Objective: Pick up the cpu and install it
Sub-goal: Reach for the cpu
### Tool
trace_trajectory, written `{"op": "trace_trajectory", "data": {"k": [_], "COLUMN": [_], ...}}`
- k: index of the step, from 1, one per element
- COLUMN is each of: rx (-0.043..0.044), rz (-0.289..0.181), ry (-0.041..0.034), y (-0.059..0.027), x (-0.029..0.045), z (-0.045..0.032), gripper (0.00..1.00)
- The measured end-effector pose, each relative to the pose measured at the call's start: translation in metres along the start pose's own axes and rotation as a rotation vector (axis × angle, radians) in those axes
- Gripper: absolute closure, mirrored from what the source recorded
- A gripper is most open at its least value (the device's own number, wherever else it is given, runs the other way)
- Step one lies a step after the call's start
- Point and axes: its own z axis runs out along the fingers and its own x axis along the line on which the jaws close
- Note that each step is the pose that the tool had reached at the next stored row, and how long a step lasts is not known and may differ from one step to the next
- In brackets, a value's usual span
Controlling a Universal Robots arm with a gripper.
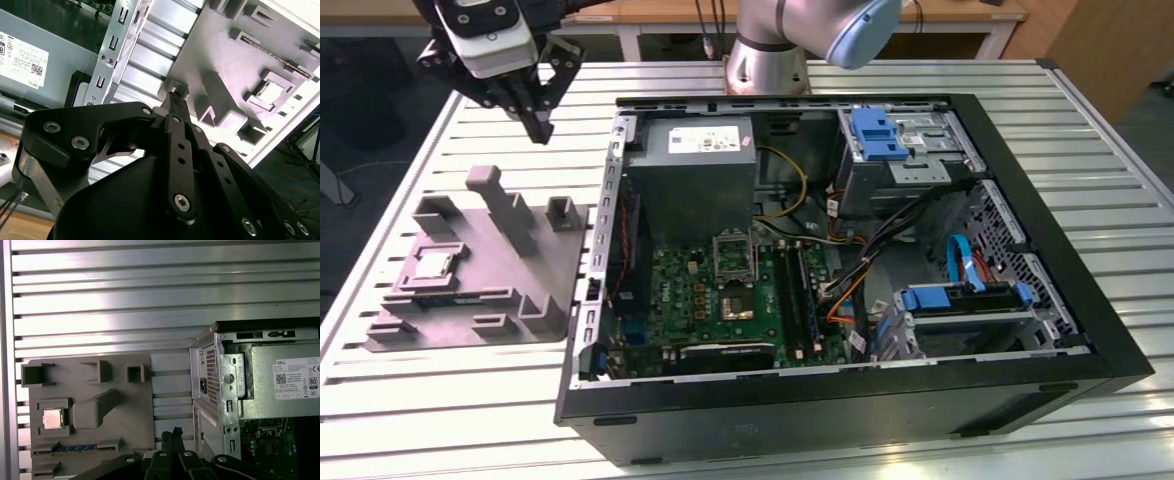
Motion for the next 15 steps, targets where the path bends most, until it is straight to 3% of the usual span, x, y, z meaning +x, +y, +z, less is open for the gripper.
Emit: {"op": "trace_trajectory", "data": {"k": [15], "rx": [0.0], "rz": [0.0], "ry": [0.0001], "y": [-0.0002], "x": [0.0029], "z": [0.0002], "gripper": [0.89]}}
